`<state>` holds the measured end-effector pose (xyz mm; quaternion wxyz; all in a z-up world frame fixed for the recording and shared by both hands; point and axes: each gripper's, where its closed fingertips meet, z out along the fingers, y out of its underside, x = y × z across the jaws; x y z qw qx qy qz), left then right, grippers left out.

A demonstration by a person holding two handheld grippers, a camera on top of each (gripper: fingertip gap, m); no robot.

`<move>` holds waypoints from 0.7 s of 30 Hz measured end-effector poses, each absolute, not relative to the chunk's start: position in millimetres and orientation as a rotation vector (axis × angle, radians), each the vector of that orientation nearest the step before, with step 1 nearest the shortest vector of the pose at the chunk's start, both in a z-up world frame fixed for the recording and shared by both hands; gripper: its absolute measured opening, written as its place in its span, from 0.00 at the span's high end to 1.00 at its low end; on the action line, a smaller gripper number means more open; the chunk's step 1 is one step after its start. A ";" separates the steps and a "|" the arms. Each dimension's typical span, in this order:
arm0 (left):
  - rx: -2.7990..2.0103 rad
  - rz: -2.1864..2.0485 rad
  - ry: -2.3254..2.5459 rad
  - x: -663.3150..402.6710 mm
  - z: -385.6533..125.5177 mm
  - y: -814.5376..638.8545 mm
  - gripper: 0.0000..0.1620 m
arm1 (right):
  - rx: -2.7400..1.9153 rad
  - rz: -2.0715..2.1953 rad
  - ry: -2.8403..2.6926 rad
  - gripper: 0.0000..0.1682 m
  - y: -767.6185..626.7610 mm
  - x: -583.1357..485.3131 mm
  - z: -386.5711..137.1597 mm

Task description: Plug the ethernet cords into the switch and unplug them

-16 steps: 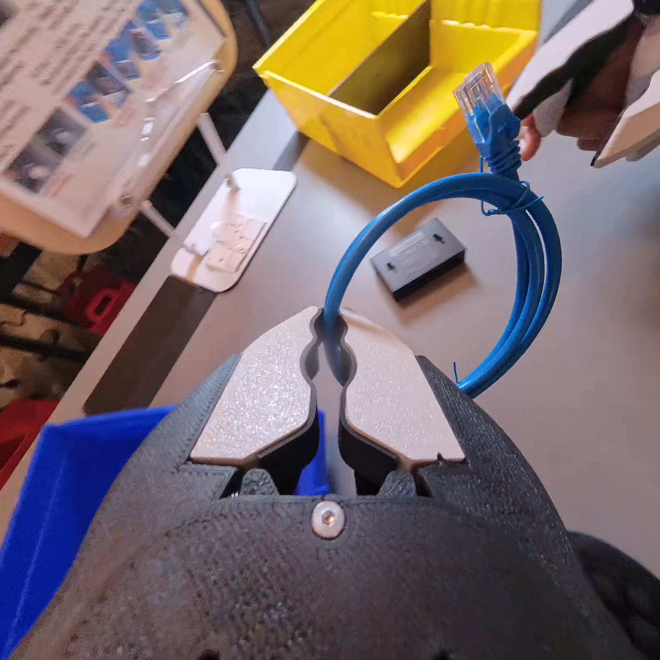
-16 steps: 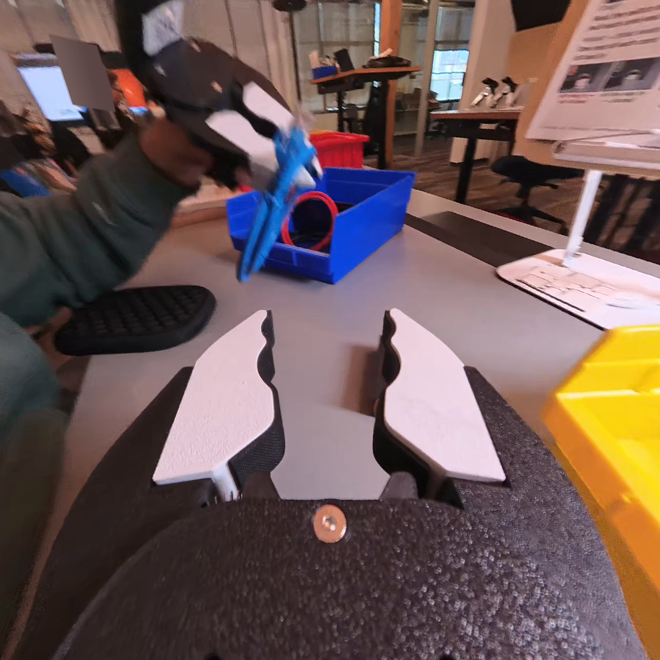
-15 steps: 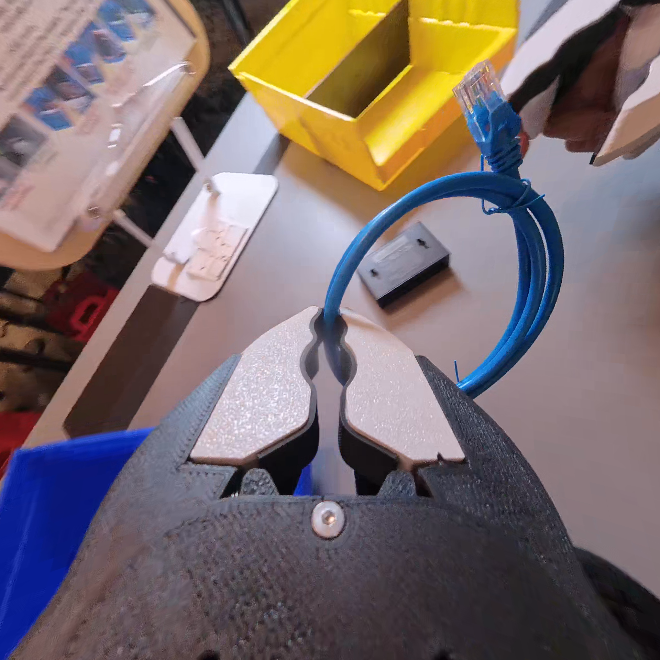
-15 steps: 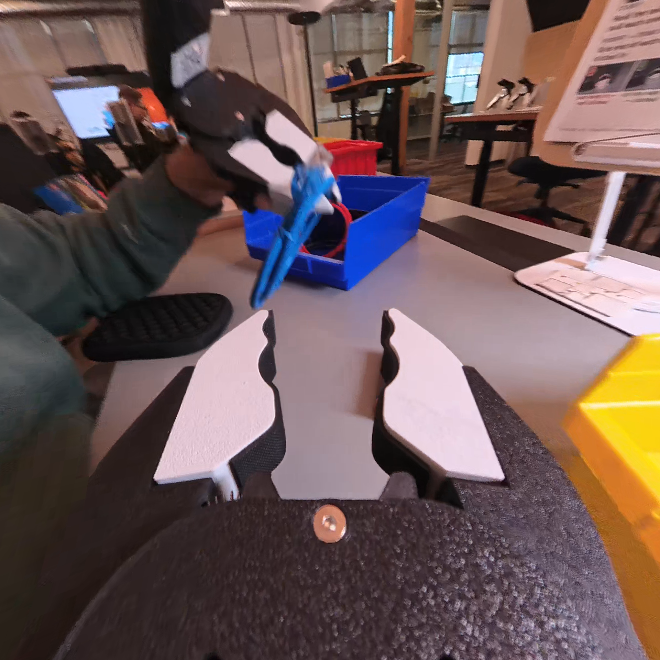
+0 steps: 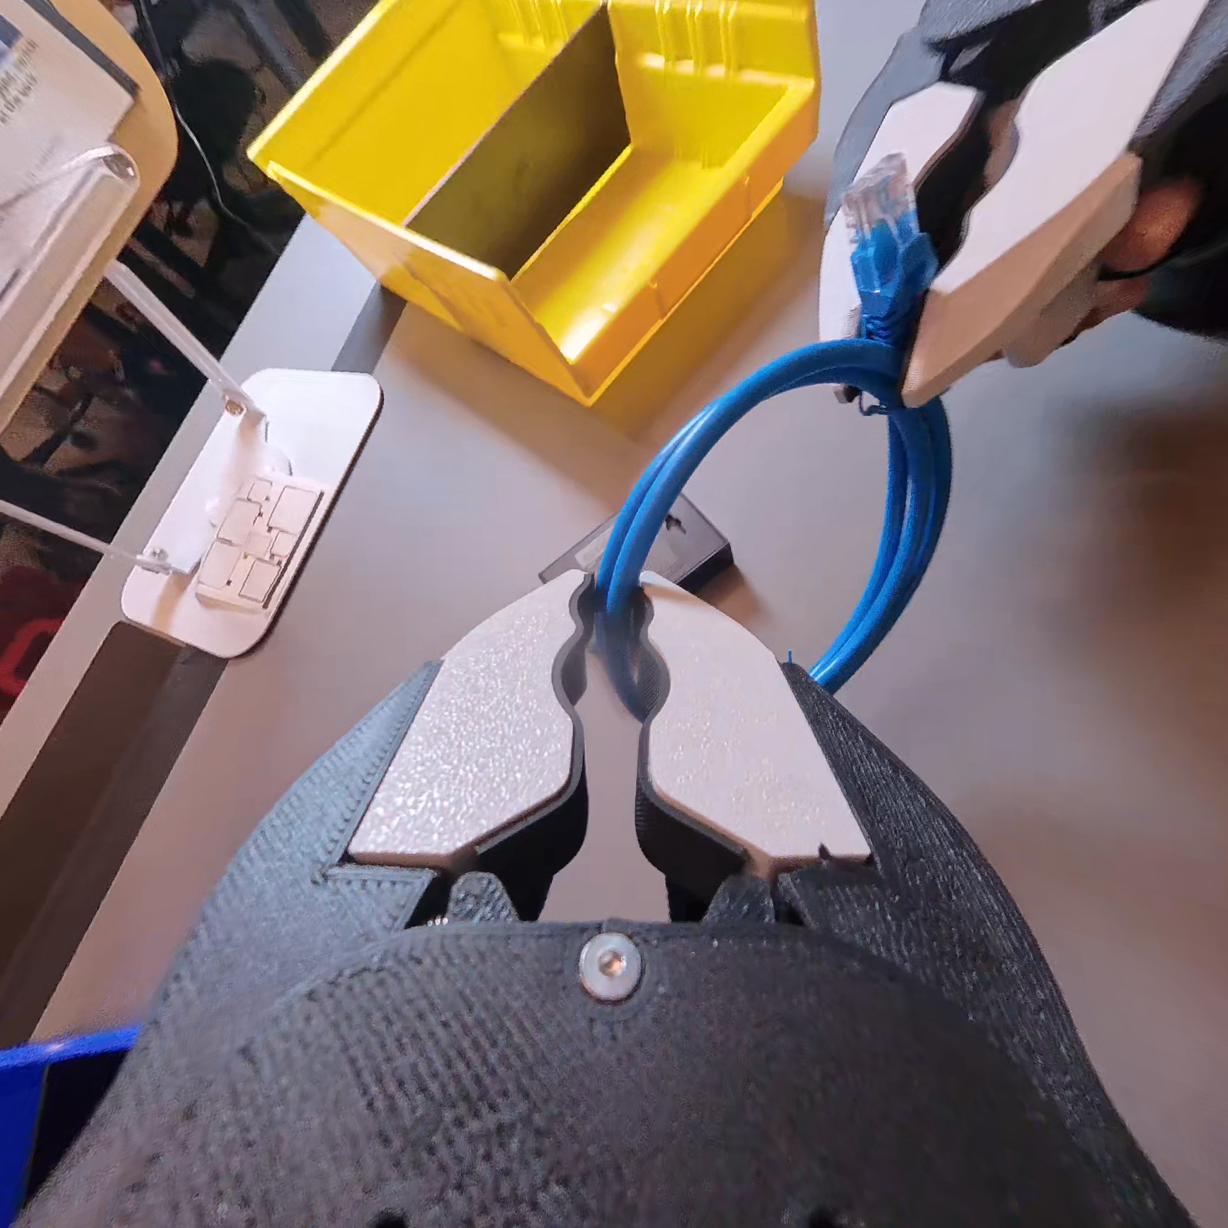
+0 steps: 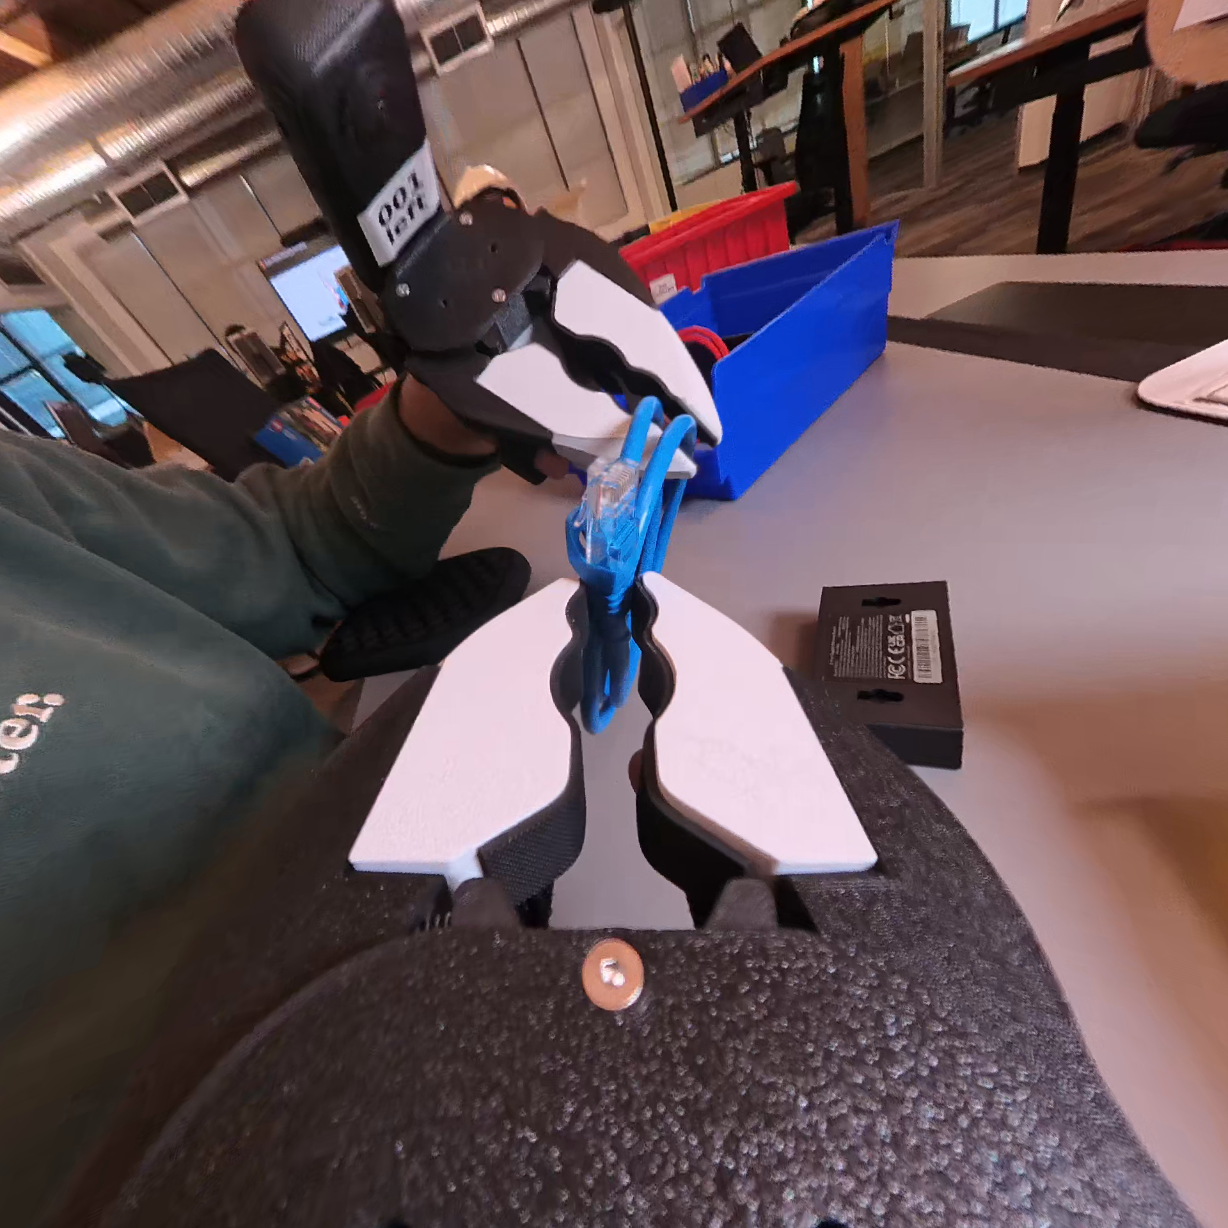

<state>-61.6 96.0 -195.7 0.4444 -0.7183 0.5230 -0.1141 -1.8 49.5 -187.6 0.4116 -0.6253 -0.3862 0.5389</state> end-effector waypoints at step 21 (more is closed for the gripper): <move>-1.531 -1.565 0.569 -58.8 -159.6 74.7 0.91 | -1.265 1.471 -0.683 0.94 76.1 45.4 -135.0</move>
